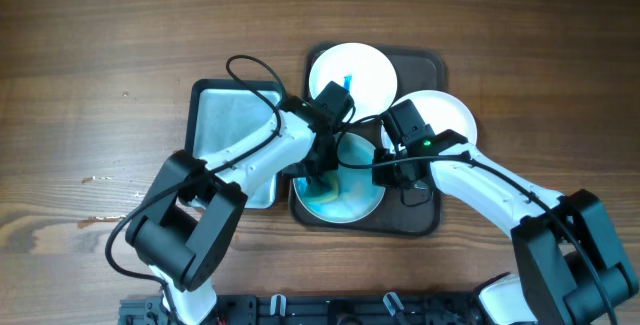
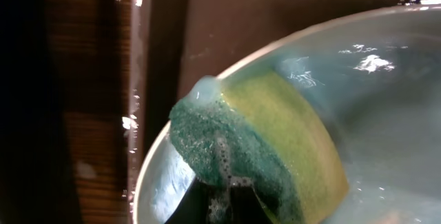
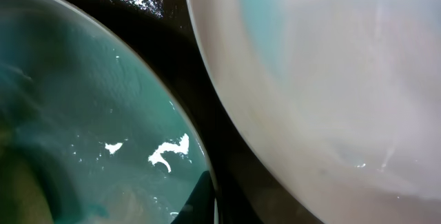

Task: Clean dirty plates on tray and stack at the side
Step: 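Scrub the plate with the sponge while the right gripper holds it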

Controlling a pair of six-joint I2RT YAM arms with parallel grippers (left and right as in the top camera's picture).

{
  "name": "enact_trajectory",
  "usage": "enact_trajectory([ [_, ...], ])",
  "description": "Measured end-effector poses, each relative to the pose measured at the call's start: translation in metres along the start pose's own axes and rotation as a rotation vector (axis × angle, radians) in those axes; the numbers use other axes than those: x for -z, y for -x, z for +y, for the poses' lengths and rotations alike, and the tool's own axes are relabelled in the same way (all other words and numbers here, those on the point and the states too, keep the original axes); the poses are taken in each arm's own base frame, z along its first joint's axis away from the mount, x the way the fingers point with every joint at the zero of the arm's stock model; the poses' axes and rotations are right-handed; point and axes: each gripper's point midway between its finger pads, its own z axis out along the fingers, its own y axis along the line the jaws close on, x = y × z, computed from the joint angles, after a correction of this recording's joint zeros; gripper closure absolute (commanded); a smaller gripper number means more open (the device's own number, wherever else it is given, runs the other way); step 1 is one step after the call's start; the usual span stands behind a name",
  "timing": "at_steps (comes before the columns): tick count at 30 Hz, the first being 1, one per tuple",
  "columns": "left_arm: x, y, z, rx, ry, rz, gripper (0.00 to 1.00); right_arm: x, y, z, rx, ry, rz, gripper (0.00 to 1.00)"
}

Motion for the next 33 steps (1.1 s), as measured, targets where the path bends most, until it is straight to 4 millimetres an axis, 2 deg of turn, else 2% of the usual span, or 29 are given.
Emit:
enact_trajectory([
  [6, -0.002, 0.003, -0.011, -0.017, -0.049, -0.016, 0.96, 0.0, 0.0, 0.0, 0.003, 0.001, -0.002, 0.96],
  [13, 0.002, 0.021, -0.061, -0.037, -0.32, -0.048, 0.96, 0.001, 0.004, -0.008, -0.016, -0.031, -0.014, 0.96],
  [17, 0.003, 0.014, -0.086, -0.079, -0.414, -0.025, 0.96, 0.001, 0.004, -0.009, -0.021, -0.033, -0.014, 0.96],
  [18, 0.003, 0.008, -0.095, -0.099, -0.446, -0.006, 0.96, 0.001, 0.004, -0.009, -0.022, -0.033, -0.014, 0.96],
  [23, 0.005, -0.016, -0.117, -0.166, -0.527, 0.073, 0.96, 0.001, 0.004, -0.009, -0.029, -0.034, -0.014, 0.96],
  [27, 0.005, -0.032, -0.116, -0.193, -0.522, 0.127, 0.96, 0.001, 0.003, -0.009, -0.032, -0.034, -0.014, 0.96],
  [33, 0.003, -0.04, -0.096, -0.173, -0.431, 0.182, 0.96, 0.0, 0.001, -0.005, -0.027, -0.02, -0.004, 0.96],
])
